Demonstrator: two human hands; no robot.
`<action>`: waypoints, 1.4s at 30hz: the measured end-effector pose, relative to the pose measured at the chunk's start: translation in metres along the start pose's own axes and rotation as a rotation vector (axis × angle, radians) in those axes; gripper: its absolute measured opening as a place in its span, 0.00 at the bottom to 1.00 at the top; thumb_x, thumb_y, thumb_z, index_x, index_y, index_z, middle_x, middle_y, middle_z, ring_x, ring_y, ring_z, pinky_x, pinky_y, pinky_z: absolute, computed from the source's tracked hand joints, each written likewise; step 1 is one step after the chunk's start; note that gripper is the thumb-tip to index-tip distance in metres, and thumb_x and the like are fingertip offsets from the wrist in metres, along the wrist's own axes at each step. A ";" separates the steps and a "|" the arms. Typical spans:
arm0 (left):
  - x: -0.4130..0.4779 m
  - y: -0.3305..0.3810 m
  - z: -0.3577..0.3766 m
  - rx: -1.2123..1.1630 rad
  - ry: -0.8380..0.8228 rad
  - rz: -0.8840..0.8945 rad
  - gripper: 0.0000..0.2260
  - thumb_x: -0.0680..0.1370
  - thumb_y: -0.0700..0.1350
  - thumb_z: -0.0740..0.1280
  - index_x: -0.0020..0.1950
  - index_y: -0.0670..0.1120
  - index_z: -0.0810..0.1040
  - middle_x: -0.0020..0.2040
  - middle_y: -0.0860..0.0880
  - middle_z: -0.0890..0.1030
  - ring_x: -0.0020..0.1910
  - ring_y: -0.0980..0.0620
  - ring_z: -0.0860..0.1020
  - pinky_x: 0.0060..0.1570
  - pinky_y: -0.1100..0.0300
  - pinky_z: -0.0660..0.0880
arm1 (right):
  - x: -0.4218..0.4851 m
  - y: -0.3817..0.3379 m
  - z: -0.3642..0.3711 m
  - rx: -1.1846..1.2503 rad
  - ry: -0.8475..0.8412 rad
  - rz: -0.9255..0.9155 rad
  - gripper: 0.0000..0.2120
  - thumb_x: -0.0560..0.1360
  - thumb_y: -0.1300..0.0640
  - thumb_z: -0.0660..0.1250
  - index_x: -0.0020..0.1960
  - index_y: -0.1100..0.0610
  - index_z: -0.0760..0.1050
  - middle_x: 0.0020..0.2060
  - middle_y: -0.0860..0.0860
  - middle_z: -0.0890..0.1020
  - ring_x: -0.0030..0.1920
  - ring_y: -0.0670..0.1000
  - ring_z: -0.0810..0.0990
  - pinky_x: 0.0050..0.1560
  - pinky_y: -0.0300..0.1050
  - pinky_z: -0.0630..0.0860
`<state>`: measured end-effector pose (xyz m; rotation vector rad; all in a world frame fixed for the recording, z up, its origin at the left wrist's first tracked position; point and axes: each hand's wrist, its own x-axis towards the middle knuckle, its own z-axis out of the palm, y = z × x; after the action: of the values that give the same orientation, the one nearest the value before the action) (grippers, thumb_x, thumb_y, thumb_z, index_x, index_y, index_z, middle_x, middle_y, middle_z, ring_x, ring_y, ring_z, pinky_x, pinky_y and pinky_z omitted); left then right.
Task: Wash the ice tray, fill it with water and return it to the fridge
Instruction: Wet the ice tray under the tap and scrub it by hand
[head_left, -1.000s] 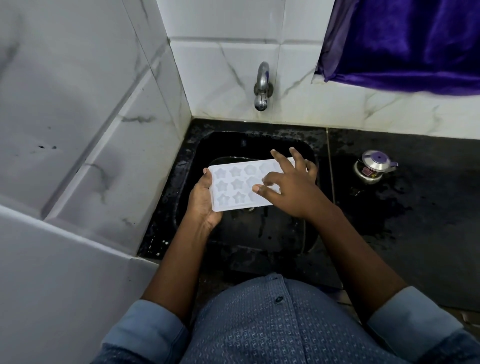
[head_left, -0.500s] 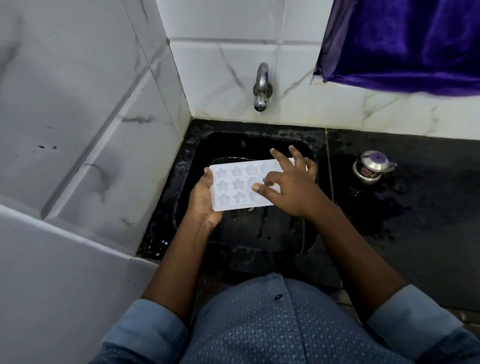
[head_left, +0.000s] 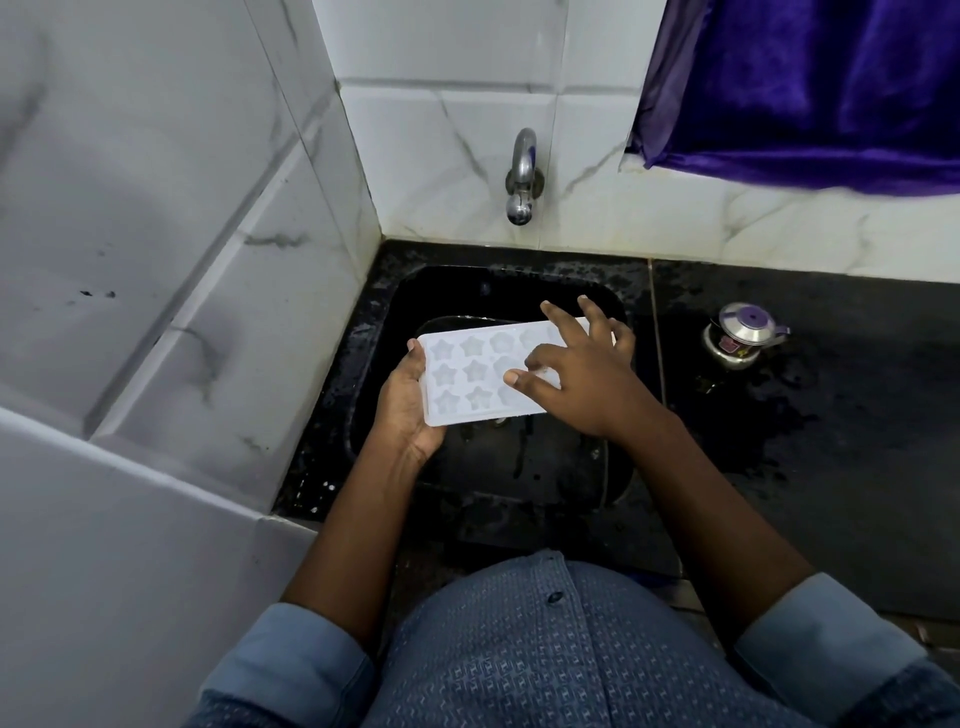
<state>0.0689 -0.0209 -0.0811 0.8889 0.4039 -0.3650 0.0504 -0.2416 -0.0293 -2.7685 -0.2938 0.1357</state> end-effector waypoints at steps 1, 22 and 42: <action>0.000 0.000 -0.001 -0.003 -0.002 -0.001 0.31 0.86 0.64 0.55 0.74 0.39 0.75 0.66 0.36 0.82 0.64 0.34 0.82 0.55 0.39 0.82 | 0.000 0.000 0.000 -0.004 -0.004 -0.001 0.29 0.80 0.26 0.53 0.56 0.44 0.83 0.85 0.48 0.53 0.83 0.54 0.37 0.77 0.62 0.37; 0.001 0.000 0.000 -0.037 0.004 -0.003 0.31 0.86 0.63 0.55 0.72 0.38 0.76 0.65 0.35 0.83 0.61 0.35 0.84 0.48 0.41 0.84 | 0.006 0.002 0.005 -0.007 0.006 -0.021 0.28 0.80 0.26 0.53 0.57 0.44 0.83 0.85 0.48 0.53 0.83 0.55 0.38 0.77 0.64 0.38; 0.007 0.003 0.000 -0.035 0.002 -0.023 0.32 0.86 0.64 0.55 0.74 0.38 0.75 0.66 0.35 0.82 0.61 0.34 0.84 0.45 0.40 0.84 | 0.007 0.015 0.005 0.042 0.095 -0.098 0.21 0.80 0.30 0.58 0.56 0.43 0.79 0.84 0.47 0.56 0.84 0.54 0.40 0.76 0.57 0.36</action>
<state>0.0759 -0.0206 -0.0823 0.8514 0.4209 -0.3771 0.0590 -0.2517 -0.0399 -2.7023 -0.3964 -0.0141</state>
